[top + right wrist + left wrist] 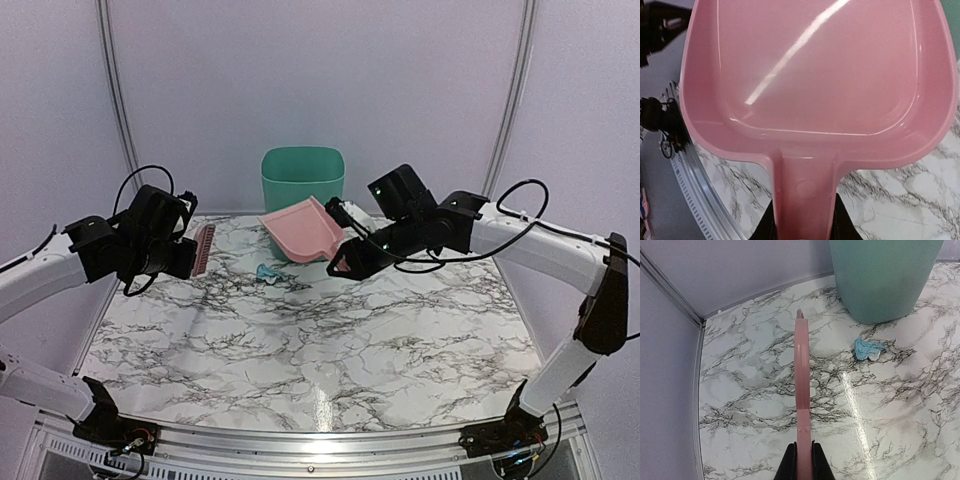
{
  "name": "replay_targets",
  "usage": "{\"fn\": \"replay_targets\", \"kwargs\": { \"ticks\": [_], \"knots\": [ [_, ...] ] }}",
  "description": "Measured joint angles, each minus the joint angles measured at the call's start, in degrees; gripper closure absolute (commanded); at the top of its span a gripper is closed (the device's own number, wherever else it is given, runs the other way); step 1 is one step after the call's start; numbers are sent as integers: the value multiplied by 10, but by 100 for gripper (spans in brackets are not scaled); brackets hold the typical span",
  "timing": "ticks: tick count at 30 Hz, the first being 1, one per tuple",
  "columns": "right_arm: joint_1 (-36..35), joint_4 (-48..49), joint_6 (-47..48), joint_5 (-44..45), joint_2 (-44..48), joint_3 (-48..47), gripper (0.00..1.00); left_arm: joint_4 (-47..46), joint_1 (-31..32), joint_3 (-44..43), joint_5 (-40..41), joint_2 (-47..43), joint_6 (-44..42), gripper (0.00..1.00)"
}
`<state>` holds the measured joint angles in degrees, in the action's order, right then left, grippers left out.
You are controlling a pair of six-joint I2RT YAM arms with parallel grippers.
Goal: Sweep away the paper scraps from the table
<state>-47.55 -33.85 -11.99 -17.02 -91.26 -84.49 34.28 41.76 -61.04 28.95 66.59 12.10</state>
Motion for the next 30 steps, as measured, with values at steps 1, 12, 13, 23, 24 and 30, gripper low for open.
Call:
{"fn": "replay_targets", "kwargs": {
  "ticks": [1, 12, 13, 23, 24, 30],
  "knots": [
    [-4, -16, 3, 17, 1, 13, 100, -6, -10, -7, -9, 13, -14, 100],
    [-27, -116, 28, 72, -67, 68, 100, -41, -56, -116, -103, 183, -155, 100],
    [-27, -116, 31, 71, -81, 68, 100, -42, -60, -127, -110, 202, -164, 100],
    [-7, -133, 58, 54, -209, 7, 100, -11, -79, -226, -146, 339, -212, 100],
    [-2, -136, 61, 52, -221, -8, 100, -5, -79, -235, -148, 349, -216, 100],
    [19, -147, 80, 33, -275, -76, 100, 51, -74, -315, -162, 423, -236, 100]
  ]
}}
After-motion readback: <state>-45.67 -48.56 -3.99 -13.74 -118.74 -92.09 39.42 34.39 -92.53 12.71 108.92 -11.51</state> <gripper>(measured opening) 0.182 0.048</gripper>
